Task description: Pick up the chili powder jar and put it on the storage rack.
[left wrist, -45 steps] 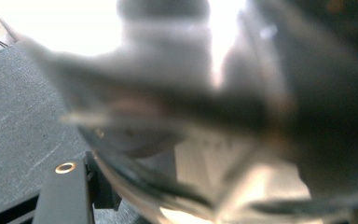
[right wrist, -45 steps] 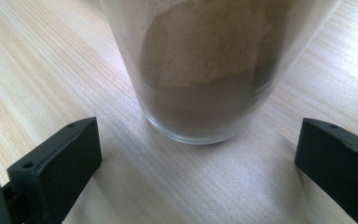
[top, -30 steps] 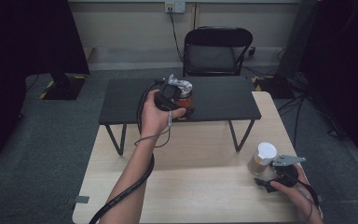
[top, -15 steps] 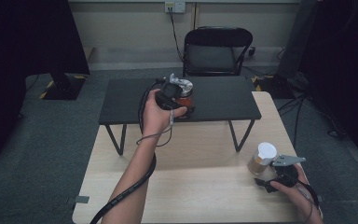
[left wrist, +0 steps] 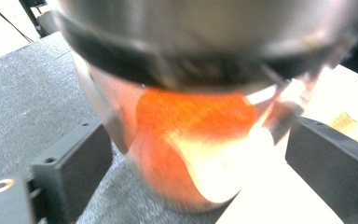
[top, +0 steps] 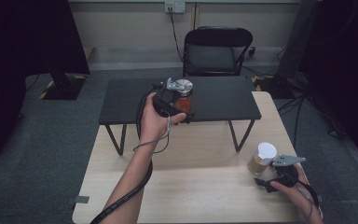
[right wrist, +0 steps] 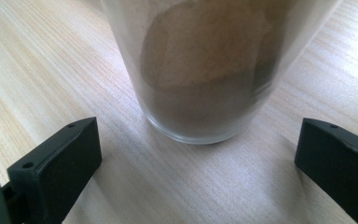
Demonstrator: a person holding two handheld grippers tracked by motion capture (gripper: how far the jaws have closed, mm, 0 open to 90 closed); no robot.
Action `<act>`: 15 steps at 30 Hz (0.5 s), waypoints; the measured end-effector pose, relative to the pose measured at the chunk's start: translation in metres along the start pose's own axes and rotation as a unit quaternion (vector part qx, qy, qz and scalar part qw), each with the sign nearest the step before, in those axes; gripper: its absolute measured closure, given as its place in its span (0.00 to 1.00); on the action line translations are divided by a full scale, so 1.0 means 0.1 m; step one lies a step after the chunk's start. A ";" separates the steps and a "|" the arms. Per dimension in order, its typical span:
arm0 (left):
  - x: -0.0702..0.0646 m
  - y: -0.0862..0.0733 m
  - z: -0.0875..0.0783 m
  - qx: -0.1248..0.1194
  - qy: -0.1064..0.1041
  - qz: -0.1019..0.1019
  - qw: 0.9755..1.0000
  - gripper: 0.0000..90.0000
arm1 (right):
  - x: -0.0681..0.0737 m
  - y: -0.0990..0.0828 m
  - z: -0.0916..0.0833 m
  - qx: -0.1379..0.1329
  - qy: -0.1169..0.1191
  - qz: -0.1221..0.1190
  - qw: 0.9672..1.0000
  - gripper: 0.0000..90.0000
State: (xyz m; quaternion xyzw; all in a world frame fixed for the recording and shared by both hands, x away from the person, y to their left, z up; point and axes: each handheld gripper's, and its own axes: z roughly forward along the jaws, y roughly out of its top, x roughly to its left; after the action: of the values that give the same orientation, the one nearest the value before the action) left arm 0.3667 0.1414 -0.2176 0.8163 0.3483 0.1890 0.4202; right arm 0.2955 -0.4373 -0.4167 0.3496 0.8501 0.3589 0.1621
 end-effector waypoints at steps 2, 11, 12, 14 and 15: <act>0.00 -0.03 -0.02 -0.003 -0.003 -0.003 1.000 0.04 | 0.00 0.00 0.00 0.000 0.000 0.001 1.000 0.00; -0.06 -0.25 -0.15 -0.031 -0.013 0.006 0.999 0.02 | 0.00 0.00 0.00 0.000 0.000 0.000 1.000 0.00; -0.07 -0.25 -0.16 -0.030 -0.013 0.008 0.999 0.02 | 0.00 0.00 0.00 0.000 0.000 0.000 1.000 0.00; -0.11 -0.26 -0.17 -0.027 -0.010 0.013 0.999 0.02 | 0.00 0.00 0.00 0.000 0.000 0.000 1.000 0.00; -0.12 -0.28 -0.18 -0.030 -0.010 0.013 0.999 0.01 | 0.00 0.00 0.00 0.000 0.000 0.000 1.000 0.00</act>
State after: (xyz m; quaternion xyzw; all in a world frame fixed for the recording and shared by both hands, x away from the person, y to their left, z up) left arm 0.3360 0.1541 -0.2303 0.8100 0.3273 0.1964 0.4452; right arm 0.2955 -0.4373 -0.4166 0.3497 0.8501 0.3588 0.1620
